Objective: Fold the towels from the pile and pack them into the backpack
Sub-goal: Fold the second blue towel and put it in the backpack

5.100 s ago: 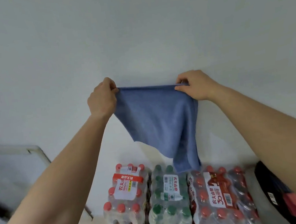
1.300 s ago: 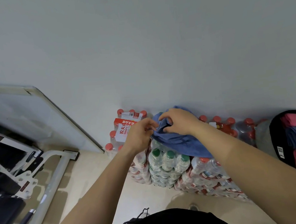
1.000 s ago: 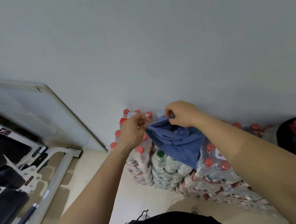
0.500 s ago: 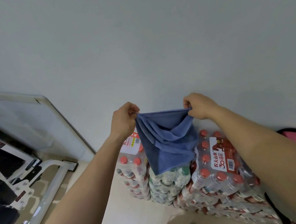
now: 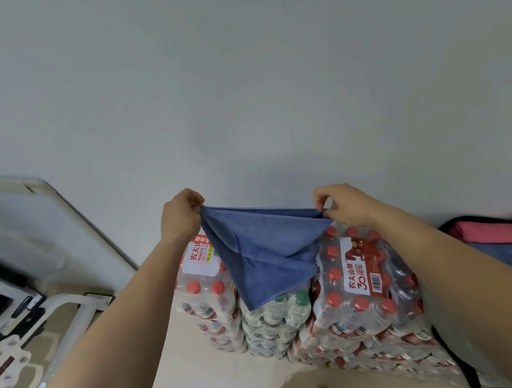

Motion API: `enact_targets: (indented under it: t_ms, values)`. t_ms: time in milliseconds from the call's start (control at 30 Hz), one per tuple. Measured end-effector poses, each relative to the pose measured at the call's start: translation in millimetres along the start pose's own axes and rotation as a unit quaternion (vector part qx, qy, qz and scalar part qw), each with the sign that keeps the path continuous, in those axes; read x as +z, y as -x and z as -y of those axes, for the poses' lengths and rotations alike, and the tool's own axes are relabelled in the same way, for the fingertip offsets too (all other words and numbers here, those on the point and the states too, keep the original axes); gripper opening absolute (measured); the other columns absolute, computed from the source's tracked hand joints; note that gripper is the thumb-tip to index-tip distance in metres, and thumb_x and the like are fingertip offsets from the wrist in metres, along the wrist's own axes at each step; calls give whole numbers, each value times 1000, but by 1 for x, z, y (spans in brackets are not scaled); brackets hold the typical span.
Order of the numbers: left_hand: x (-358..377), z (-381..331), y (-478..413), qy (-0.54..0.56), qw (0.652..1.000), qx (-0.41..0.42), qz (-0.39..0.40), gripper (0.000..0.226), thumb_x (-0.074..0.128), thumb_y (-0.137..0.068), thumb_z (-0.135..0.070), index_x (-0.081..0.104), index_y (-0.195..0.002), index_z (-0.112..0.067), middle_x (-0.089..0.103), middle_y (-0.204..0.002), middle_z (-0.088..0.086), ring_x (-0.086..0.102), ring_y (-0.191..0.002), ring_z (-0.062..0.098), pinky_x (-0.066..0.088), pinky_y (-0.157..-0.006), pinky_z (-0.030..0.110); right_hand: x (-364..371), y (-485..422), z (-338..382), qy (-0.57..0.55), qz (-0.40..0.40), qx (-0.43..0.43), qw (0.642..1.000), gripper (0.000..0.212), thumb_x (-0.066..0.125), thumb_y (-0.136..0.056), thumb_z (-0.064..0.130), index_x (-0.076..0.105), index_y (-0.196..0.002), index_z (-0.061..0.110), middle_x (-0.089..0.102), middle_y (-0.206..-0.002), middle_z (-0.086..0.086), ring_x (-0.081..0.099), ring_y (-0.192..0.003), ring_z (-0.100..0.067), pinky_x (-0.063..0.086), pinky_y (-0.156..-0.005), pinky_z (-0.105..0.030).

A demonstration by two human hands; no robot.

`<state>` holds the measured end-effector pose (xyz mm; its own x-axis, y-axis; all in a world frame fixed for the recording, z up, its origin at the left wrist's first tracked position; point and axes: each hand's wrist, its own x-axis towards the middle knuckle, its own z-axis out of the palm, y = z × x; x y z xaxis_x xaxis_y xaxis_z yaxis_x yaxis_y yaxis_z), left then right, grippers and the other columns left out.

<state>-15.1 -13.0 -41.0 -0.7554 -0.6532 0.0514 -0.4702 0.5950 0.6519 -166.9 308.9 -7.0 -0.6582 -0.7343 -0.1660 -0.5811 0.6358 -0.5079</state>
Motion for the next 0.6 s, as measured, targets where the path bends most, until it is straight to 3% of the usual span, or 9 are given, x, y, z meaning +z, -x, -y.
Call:
enact_targets:
  t_ms: [133,300,433,500,600]
  values:
    - [4,-3,-5,-23,1000,-4,-15,26,51,-92,1,66,-103,-18,70,-104,2,63,-88,20,52,-74,29,0,3,-1,26,-3,2,1000,28,55,-89,-3,74,-88,17,65,-93,7,63,-81,-14,50,-79,-26]
    - [1,-8,-12,-20,999,5,-27,25,52,-93,1,65,-107,-16,70,-106,2,62,-89,19,52,-79,29,3,9,-9,57,16,37,998,28,52,-87,2,74,-88,18,64,-91,7,61,-85,-12,51,-82,-27]
    - [-2,-17,-15,-7,999,18,-34,24,54,-93,0,66,-106,-16,70,-106,2,62,-89,17,49,-80,25,-1,16,-13,33,-7,38,999,3,69,-78,20,70,-78,22,66,-82,8,63,-75,-11,54,-71,-27]
    - [-4,-23,-15,0,999,25,-42,24,53,-93,1,65,-106,-16,70,-106,2,63,-92,18,49,-81,25,-7,14,-14,39,-39,38,998,13,78,-78,29,68,-76,21,65,-77,7,62,-71,-11,53,-67,-28]
    - [-10,-34,-17,6,997,44,-55,25,50,-94,1,65,-108,-14,70,-107,3,65,-97,22,49,-82,26,-29,8,-12,22,-107,40,993,16,80,-80,28,69,-76,17,66,-77,4,62,-72,-13,51,-69,-30]
